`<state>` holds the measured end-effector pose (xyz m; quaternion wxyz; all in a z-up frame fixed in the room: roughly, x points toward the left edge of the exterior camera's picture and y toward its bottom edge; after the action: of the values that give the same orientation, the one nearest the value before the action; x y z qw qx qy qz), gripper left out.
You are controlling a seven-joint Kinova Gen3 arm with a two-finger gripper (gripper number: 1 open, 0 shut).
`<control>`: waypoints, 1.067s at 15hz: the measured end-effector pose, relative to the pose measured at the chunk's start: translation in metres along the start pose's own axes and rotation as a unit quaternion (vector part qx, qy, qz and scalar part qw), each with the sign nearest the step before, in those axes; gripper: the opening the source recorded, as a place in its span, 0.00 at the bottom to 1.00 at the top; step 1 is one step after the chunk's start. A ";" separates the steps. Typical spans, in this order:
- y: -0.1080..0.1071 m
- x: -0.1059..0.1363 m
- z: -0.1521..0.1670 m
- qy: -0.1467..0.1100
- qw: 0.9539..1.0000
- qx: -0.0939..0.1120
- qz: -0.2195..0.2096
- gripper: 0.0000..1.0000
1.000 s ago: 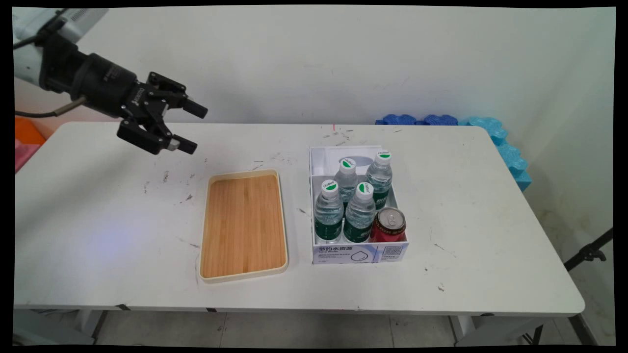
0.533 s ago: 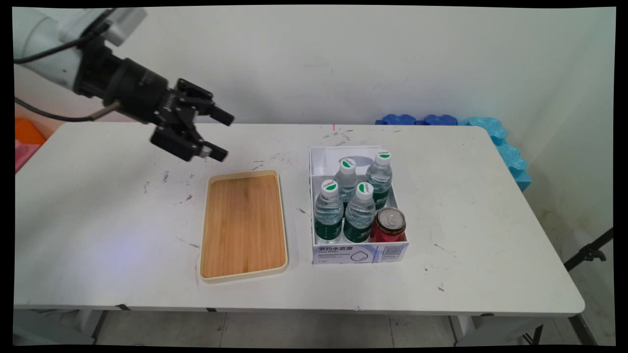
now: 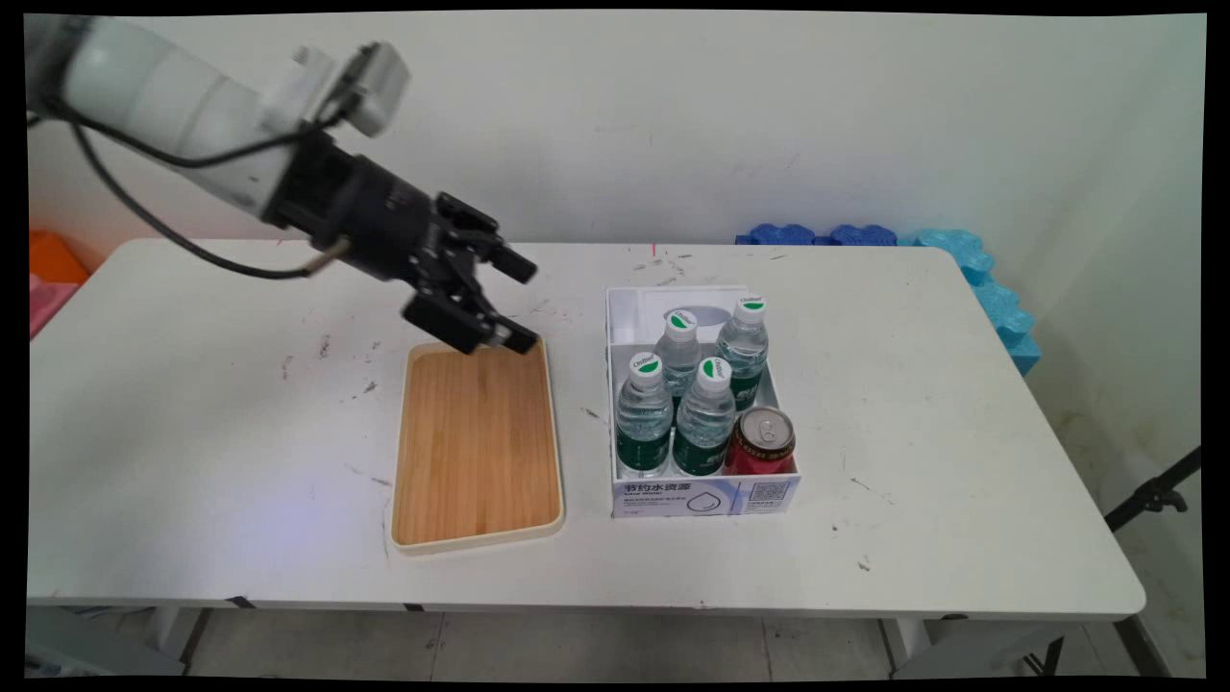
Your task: Pick up the green bottle from the white box
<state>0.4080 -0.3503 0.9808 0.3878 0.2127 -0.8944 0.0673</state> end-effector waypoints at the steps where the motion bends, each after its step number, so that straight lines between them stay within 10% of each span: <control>1: 0.001 0.004 0.010 -0.004 1.000 0.000 -0.003 1.00; 16: 0.000 0.010 0.105 -0.066 0.997 0.004 -0.030 1.00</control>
<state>0.3319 -0.3835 0.9157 0.3294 0.2450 -0.9108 0.0449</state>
